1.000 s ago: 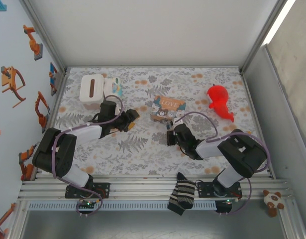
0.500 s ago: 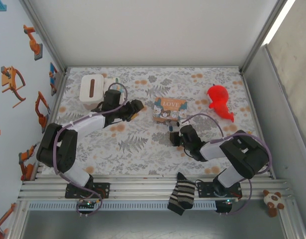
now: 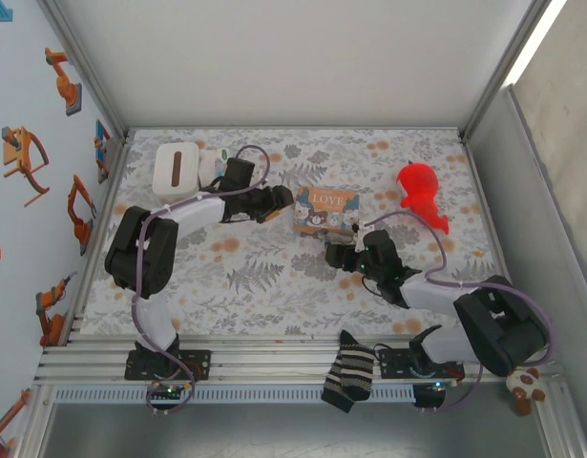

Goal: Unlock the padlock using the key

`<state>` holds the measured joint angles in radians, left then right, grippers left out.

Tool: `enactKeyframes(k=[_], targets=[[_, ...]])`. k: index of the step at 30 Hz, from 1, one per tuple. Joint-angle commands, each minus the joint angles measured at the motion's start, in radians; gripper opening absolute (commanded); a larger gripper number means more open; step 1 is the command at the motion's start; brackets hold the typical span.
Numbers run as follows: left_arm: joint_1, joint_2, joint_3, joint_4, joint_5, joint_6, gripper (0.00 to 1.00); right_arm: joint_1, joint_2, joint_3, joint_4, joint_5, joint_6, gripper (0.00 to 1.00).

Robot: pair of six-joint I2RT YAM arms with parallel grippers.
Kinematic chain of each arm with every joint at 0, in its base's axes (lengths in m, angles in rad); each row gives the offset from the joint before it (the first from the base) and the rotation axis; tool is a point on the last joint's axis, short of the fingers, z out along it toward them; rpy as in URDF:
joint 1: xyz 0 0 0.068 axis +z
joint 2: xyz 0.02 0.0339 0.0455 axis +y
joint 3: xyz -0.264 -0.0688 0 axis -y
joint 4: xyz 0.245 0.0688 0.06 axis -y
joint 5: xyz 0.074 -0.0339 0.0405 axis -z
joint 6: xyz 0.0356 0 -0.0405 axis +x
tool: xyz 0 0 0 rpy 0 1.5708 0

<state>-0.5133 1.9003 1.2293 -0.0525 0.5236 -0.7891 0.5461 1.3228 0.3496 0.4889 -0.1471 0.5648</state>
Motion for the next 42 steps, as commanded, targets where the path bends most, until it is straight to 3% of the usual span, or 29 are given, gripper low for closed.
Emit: enactKeyframes(k=[1,11,19,30,38,42], targets=[[-0.016,0.047,0.044,-0.047,0.056,0.054,0.67,-0.031,0.014,0.050,-0.024,-0.092,0.030,0.69],[-0.047,0.122,0.069,-0.076,0.052,0.083,0.67,-0.174,0.147,0.166,-0.015,-0.248,0.000,0.72],[-0.046,0.083,-0.029,-0.089,-0.011,0.090,0.62,-0.254,0.286,0.272,0.012,-0.325,-0.080,0.71],[-0.047,0.060,-0.040,-0.084,-0.010,0.081,0.62,-0.239,0.204,0.086,0.238,-0.416,0.082,0.68],[-0.046,0.059,-0.060,-0.064,-0.006,0.068,0.62,-0.182,0.320,0.073,0.416,-0.393,0.155,0.67],[-0.046,0.054,-0.065,-0.057,-0.003,0.064,0.62,-0.181,0.388,0.118,0.422,-0.378,0.152,0.67]])
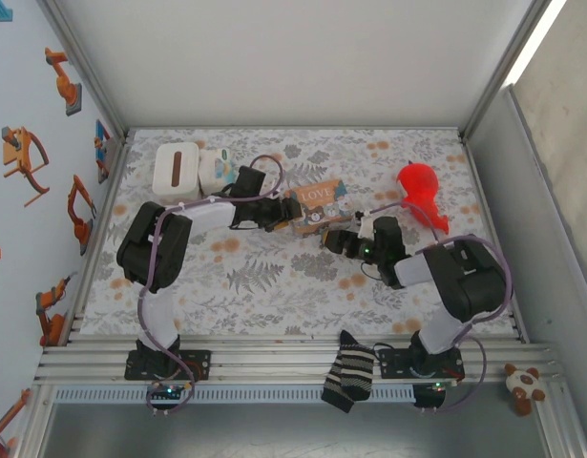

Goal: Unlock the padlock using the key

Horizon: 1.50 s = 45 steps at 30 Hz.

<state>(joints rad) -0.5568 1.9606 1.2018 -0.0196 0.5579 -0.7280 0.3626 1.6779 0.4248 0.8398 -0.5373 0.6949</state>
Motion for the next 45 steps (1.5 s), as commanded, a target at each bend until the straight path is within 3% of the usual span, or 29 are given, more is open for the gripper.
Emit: enactKeyframes(k=[1,22,45], targets=[[-0.002,-0.007,-0.037,-0.091,-0.038,0.002,0.62,0.003,0.046,0.053,0.071,0.011,0.021,0.66],[-0.005,0.004,-0.031,-0.093,-0.041,0.002,0.62,0.002,0.242,0.185,0.148,-0.147,0.023,0.57],[-0.002,0.000,-0.030,-0.104,-0.047,0.007,0.62,-0.017,0.203,0.122,0.199,-0.143,0.006,0.34]])
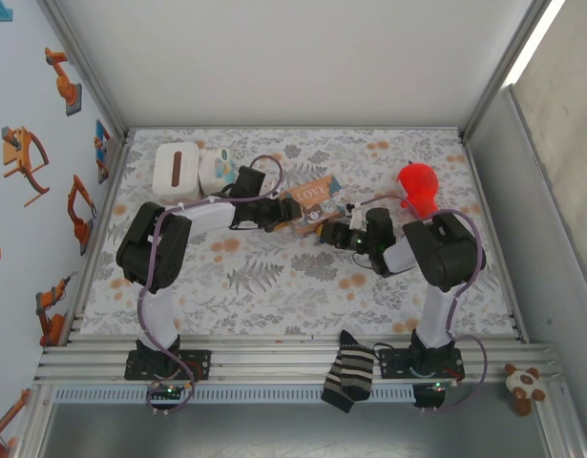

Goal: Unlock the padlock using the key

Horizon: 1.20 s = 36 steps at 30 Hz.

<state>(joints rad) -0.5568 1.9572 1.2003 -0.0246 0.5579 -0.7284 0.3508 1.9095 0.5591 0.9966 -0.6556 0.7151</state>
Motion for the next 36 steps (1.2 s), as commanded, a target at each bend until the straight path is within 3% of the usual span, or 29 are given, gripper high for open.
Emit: enactKeyframes(k=[1,5,25,36], targets=[[-0.003,0.003,-0.028,-0.098,-0.047,0.007,0.62,-0.007,-0.030,-0.014,0.041,-0.027,-0.013,0.33],[-0.003,0.003,-0.026,-0.103,-0.047,0.008,0.62,-0.010,-0.033,-0.020,0.042,-0.040,-0.020,0.32],[-0.003,0.002,-0.026,-0.135,-0.074,0.027,0.62,-0.032,-0.048,-0.052,0.041,0.015,-0.008,0.02],[0.003,0.000,-0.078,-0.118,-0.090,0.026,0.62,-0.054,-0.131,-0.083,0.043,0.102,0.051,0.00]])
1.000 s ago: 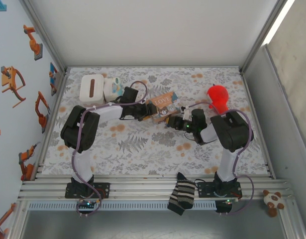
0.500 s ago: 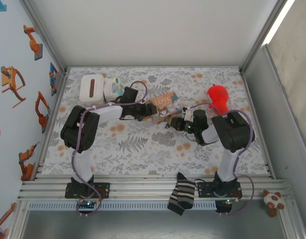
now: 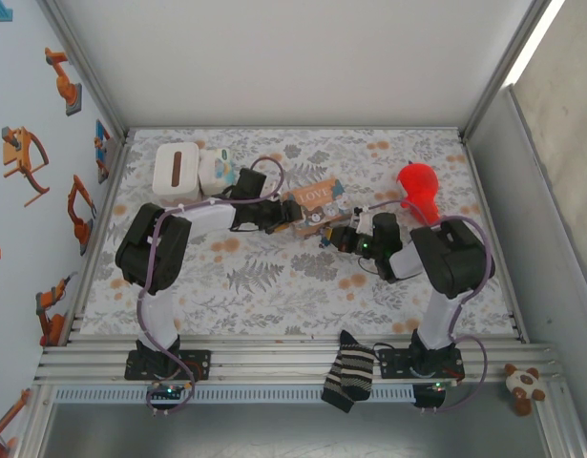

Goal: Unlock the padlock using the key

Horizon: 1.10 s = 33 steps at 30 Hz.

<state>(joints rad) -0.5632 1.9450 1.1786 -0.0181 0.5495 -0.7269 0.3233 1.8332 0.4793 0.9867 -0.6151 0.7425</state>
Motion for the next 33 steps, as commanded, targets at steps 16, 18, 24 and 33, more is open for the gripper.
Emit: enactKeyframes(k=[16,18,24,33], targets=[[0.020,0.019,-0.083,-0.113,-0.083,0.020,0.62,-0.057,-0.086,-0.025,0.053,0.159,0.148,0.00],[0.020,0.019,-0.084,-0.118,-0.086,0.023,0.62,-0.060,-0.088,-0.038,0.053,0.188,0.161,0.00],[0.023,0.004,-0.080,-0.111,-0.075,0.023,0.62,-0.082,-0.123,-0.067,0.048,0.205,0.160,0.00],[0.053,-0.245,-0.104,-0.143,-0.139,0.110,0.65,-0.083,-0.512,-0.028,-0.601,0.164,-0.116,0.00]])
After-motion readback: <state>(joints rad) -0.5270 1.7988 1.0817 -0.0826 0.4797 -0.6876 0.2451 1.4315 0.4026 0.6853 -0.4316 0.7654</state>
